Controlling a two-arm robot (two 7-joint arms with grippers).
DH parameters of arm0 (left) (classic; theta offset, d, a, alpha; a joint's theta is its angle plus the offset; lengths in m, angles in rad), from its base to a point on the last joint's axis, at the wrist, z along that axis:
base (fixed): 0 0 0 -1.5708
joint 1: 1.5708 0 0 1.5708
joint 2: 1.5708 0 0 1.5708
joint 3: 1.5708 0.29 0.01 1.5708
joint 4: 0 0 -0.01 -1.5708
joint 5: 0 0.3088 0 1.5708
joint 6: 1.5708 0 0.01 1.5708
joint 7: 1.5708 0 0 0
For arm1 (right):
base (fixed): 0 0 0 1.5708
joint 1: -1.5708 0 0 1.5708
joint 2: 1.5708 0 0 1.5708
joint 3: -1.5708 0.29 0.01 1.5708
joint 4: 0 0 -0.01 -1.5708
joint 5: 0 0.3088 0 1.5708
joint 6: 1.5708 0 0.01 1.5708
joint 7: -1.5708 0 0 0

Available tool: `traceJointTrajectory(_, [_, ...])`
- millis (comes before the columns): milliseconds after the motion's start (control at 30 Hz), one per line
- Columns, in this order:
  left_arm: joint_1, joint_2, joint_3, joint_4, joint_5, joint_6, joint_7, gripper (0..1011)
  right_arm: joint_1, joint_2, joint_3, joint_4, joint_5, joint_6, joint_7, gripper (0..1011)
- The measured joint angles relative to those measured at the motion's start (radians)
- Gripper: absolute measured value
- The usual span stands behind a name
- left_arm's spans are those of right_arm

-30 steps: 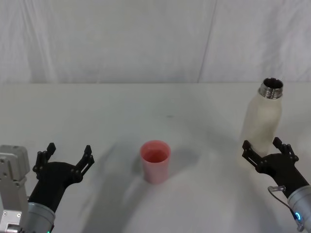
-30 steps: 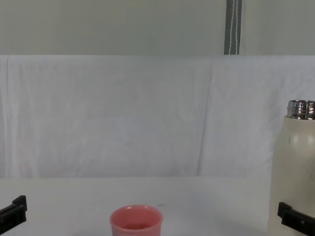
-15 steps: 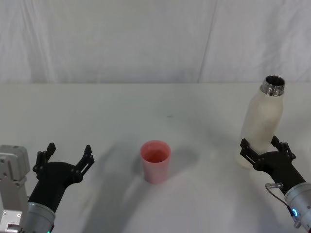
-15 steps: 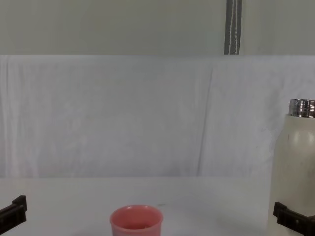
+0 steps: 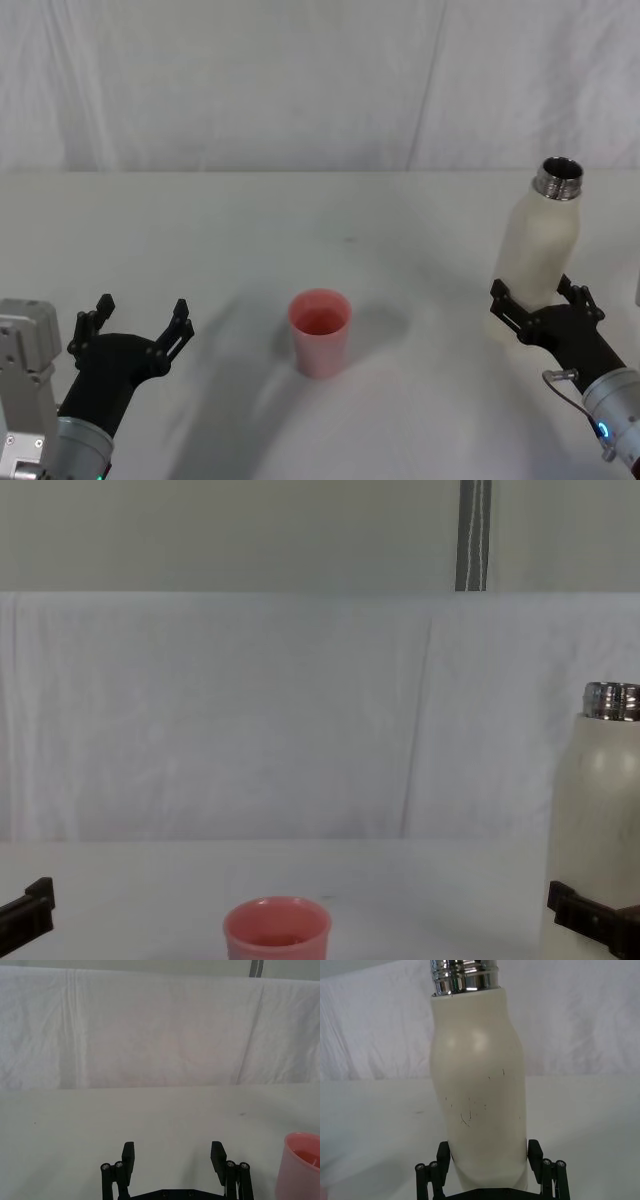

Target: Grasp the thermos with one hand and pour water into the cup lid.

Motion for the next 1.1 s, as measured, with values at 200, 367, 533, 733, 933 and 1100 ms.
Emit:
traceJointTrajectory(200, [0.0,0.0,0.0,0.0,0.0,0.0,0.0,1001,0.003,0.003,-0.001,-0.002,-0.002,0.0,0.0,1000])
traceJointTrajectory(367, [0.0,0.0,0.0,0.0,0.0,0.0,0.0,1001,0.009,0.003,-0.005,0.001,-0.005,0.001,0.0,1000])
traceJointTrajectory(533, [0.0,0.0,0.0,0.0,0.0,0.0,0.0,1001,0.019,0.003,-0.011,0.01,-0.01,0.003,0.001,1000])
traceJointTrajectory(733, [0.0,0.0,0.0,0.0,0.0,0.0,0.0,1001,0.025,0.003,-0.015,0.018,-0.015,0.004,0.002,1000])
traceJointTrajectory(933, [0.0,0.0,0.0,0.0,0.0,0.0,0.0,1001,0.029,0.003,-0.021,0.021,-0.022,0.004,0.002,1000])
traceJointTrajectory(1100, [0.0,0.0,0.0,0.0,0.0,0.0,0.0,1001,0.029,0.003,-0.021,0.021,-0.022,0.004,0.003,1000])
